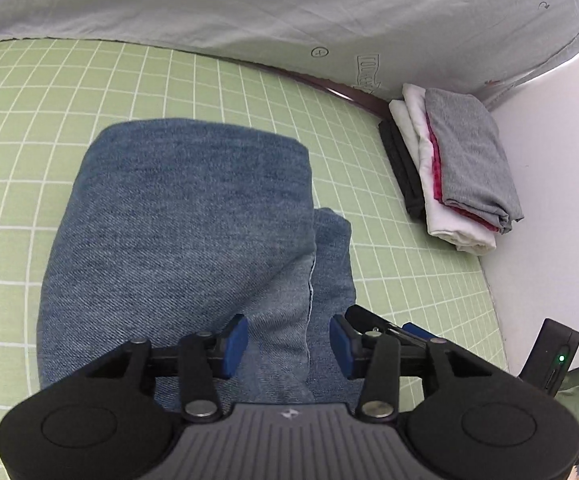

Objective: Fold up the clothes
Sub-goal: 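Fold the jeans over with the left tool while the right tool grasps the bundle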

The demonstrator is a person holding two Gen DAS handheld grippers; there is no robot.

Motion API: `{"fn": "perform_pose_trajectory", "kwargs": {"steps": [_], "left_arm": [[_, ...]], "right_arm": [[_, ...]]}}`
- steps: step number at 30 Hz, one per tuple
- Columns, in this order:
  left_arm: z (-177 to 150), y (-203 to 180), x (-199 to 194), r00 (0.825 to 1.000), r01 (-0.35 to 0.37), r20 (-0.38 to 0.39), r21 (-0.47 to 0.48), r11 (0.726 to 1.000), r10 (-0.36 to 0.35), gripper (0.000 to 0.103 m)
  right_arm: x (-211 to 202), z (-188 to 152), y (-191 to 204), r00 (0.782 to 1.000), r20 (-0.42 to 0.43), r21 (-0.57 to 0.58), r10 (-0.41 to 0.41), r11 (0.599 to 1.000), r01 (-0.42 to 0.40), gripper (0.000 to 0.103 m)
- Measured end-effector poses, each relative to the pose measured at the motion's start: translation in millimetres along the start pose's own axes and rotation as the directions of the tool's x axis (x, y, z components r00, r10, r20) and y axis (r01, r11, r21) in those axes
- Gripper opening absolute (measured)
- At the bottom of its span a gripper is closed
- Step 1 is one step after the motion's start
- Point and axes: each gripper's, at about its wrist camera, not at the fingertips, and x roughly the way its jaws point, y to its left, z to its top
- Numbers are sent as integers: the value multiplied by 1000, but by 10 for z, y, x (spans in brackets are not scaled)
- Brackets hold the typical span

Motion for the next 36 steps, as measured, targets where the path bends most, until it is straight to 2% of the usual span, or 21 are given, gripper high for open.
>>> {"fn": "perform_pose_trajectory", "kwargs": {"steps": [3,5,7,9,11,14,20,25,27,30,32,33,35,36], "left_arm": [[54,56,-168,998,-27,60,2,1000,27,70],[100,132,-270,993,-49,111,-5,999,49,84],[146,209,-372,984,-71,163,-12,997,72,103],[192,284,-472,973,-90,211,-20,996,92,103],[244,344,-544,966,-87,244,-23,996,90,103],[322,362,-652,941,-132,310,-36,991,137,103],[370,393,-761,858,-248,446,-77,966,256,103],[420,532,-706,889,-205,408,-55,977,209,103],[372,603,-655,891,-191,408,-62,980,200,103],[325,634,-548,899,-222,383,-25,975,214,103],[290,619,-465,905,-258,354,22,966,234,103],[275,613,-422,909,-277,335,40,960,248,103],[256,620,-362,914,-292,304,36,956,268,103],[246,625,-348,915,-290,299,26,957,270,103]], "right_arm": [[23,26,44,994,-7,54,107,993,-106,103],[50,27,69,978,-13,106,210,973,-207,103],[81,18,123,953,-11,131,302,945,-298,103],[114,9,200,937,-15,126,350,930,-346,103],[152,3,299,929,-26,112,369,925,-364,103],[202,-10,384,922,-40,100,384,920,-379,103],[324,-28,375,907,-63,133,416,904,-406,103],[449,4,360,879,-74,172,471,874,-454,103],[490,17,383,865,-85,177,495,862,-476,103],[535,30,451,850,-104,167,517,851,-498,100],[558,33,477,832,-115,169,542,836,-522,79],[552,35,477,831,-115,168,545,835,-524,78],[508,39,469,835,-106,146,541,839,-525,59],[464,44,462,835,-98,133,541,839,-528,53]]}}
